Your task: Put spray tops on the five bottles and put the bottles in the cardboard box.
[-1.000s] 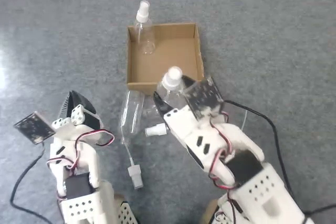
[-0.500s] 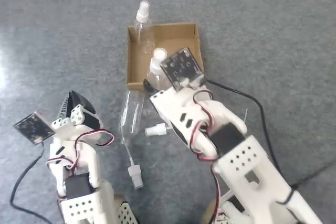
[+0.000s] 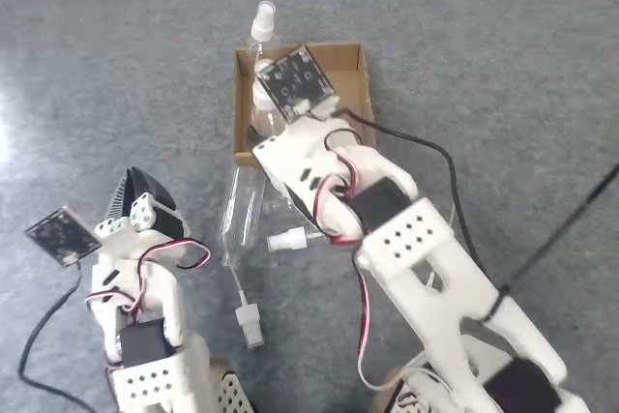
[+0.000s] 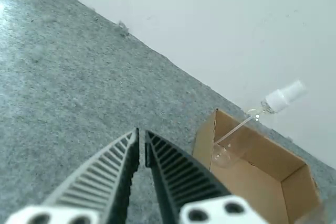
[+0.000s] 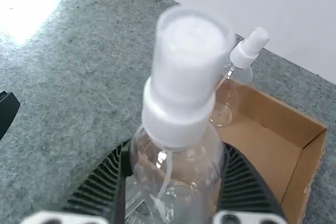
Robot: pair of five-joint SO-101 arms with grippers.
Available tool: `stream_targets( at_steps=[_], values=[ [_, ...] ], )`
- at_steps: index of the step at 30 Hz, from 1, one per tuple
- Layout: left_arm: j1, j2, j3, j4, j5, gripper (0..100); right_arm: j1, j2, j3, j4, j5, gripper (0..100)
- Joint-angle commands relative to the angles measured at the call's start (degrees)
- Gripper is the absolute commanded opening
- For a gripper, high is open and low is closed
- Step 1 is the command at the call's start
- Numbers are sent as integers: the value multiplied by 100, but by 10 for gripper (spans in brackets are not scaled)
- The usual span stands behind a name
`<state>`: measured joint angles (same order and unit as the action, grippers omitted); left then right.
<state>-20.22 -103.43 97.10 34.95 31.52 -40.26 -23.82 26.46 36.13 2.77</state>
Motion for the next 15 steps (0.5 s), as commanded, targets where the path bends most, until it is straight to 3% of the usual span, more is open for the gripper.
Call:
stream_targets(
  at_steps=[1, 15],
  values=[
    [-18, -88, -57, -167, -35, 15, 48, 119, -686, -22, 88, 113],
    [-18, -88, -57, -167, -35, 15, 66, 1604, -1864, -22, 53, 112]
  ],
)
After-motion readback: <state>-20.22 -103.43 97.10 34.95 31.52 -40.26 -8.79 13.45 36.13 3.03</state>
